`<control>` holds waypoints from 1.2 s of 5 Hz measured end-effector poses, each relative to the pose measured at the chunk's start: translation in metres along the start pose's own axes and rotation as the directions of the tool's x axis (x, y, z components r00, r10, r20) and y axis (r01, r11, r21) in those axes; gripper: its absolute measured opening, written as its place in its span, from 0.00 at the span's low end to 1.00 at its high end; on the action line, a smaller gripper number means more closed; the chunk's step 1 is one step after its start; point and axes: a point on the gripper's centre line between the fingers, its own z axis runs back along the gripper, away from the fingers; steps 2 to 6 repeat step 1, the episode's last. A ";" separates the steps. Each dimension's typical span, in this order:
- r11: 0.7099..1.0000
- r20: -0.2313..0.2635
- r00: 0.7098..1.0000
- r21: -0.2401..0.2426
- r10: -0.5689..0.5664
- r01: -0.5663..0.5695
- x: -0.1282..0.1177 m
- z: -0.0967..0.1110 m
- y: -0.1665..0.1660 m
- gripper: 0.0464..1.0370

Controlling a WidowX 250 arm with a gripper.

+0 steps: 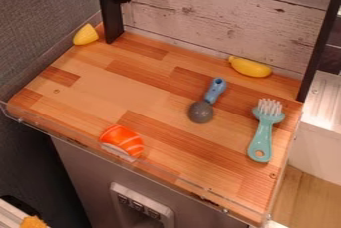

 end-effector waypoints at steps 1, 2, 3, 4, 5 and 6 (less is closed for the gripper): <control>0.997 0.008 0.998 -0.037 0.064 -0.064 0.003 0.001 -0.002 0.96; 0.997 0.008 0.998 -0.037 0.064 -0.064 0.003 0.001 -0.002 0.96; 0.997 0.008 0.998 -0.037 0.064 -0.064 0.003 0.001 -0.002 0.96; 0.997 0.008 0.998 -0.037 0.064 -0.064 0.003 0.001 -0.002 0.96; 0.997 0.008 0.998 -0.037 0.064 -0.064 0.003 0.001 -0.002 0.96; 0.997 0.008 0.998 -0.037 0.064 -0.064 0.003 0.001 -0.002 0.96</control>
